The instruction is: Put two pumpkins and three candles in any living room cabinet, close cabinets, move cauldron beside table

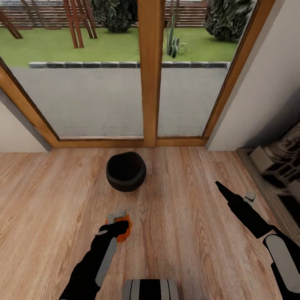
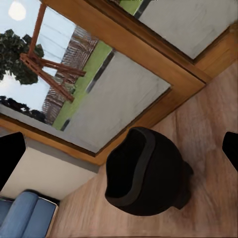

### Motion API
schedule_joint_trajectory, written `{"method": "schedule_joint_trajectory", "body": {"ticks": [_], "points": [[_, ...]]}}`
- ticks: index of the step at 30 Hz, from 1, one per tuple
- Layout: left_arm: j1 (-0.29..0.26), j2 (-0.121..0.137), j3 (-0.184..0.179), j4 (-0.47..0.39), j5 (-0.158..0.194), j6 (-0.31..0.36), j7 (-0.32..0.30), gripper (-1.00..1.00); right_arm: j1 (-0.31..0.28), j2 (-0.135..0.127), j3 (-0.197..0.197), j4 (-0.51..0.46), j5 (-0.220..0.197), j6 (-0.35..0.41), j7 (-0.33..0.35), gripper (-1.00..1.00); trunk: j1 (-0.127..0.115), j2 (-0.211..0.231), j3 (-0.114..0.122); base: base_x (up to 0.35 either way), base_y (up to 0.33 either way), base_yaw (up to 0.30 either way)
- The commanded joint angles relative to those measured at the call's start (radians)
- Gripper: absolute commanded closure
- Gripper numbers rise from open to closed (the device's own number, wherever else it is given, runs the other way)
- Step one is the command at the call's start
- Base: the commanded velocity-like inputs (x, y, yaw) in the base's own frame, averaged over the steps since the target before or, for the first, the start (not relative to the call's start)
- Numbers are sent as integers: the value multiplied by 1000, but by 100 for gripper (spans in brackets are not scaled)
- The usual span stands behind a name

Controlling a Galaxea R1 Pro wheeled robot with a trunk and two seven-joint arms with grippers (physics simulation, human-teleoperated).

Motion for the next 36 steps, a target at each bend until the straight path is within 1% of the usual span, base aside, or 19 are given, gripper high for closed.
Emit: {"method": "schedule_joint_trajectory", "body": {"ticks": [1, 2, 6, 7, 8, 9, 10, 12, 13, 14, 15, 18, 20, 21, 29, 31, 33, 35, 36], "points": [[65, 0, -2, -134, 9, 3, 9, 100, 0, 1, -1, 4, -8, 8, 0, -100, -1, 0, 3, -93, 0, 0], [99, 0, -2, -199, 10, 4, 8, 100, 0, 1, -1, 5, -10, 9, 1, -100, -1, 0, 7, -48, 0, 0], [134, 0, -1, -281, 14, 6, 7, 100, 0, 3, -1, 9, -10, 8, 1, -100, -3, 1, 23, -22, 0, 0], [138, 0, 0, -290, 22, 6, 7, 100, 0, 3, -1, 10, -10, 8, 1, -100, -4, 1, 27, -6, 0, 0], [143, 7, 3, -296, 49, 7, 7, 100, 0, 4, 0, 10, -10, 8, 1, -100, -4, 2, 31, -3, 0, 0], [156, 29, 4, -299, 99, 7, 7, 100, 0, 4, 0, 11, -11, 8, 3, -100, -5, 2, 34, -2, 0, 0], [165, 56, 3, -301, 144, 8, 7, 100, 0, 5, 0, 11, -11, 8, 3, -100, -5, 2, 38, 0, 0, 0], [171, 94, 3, -302, 185, 10, 7, 100, 0, 9, 1, 12, -10, 8, 3, -100, -6, 3, 46, 0, 0, 0], [173, 110, 3, -302, 198, 10, 7, 100, 0, 14, 2, 13, -10, 8, 4, -100, -6, 3, 50, 0, 0, 0], [173, 117, 3, -302, 203, 11, 7, 100, 0, 17, 2, 15, -9, 8, 4, -100, -7, 3, 54, 0, 0, 0], [175, 146, 3, -302, 215, 12, 8, 100, 0, 31, 2, 19, 0, 9, 3, -100, -7, 3, 58, 0, 0, 0], [176, 157, 2, -301, 219, 13, 8, 100, 0, 37, 2, 16, 23, 12, 3, -100, -9, 4, 69, 0, 0, 0], [176, 160, 1, -297, 221, 14, 9, 100, 0, 37, 2, 15, 33, 15, 22, -100, -10, 4, 77, 0, 0, 0], [176, 161, 2, -284, 222, 14, 9, 100, 0, 37, 2, 14, 36, 16, 29, -100, -10, 5, 82, 0, 0, 0], [176, 161, 3, -262, 222, 11, 15, 100, 1, 38, 2, 14, 40, 13, 30, -100, -14, 7, 125, 0, 0, 0], [176, 161, 3, -259, 222, 11, 15, 100, 1, 39, 3, 16, 47, 11, 29, -100, -15, 7, 136, 0, 0, 0], [176, 161, 3, -258, 222, 11, 15, 100, 1, 40, 5, 17, 66, 10, 28, -100, -15, 7, 147, 0, 0, 0], [176, 162, 5, -257, 222, 11, 15, 100, 1, 41, 7, 19, 100, 8, 27, -100, -16, 8, 157, 0, 0, 0], [176, 162, 5, -256, 222, 11, 15, 100, 1, 43, 8, 19, 109, 6, 27, -100, -17, 8, 162, 0, 0, 0]]}}
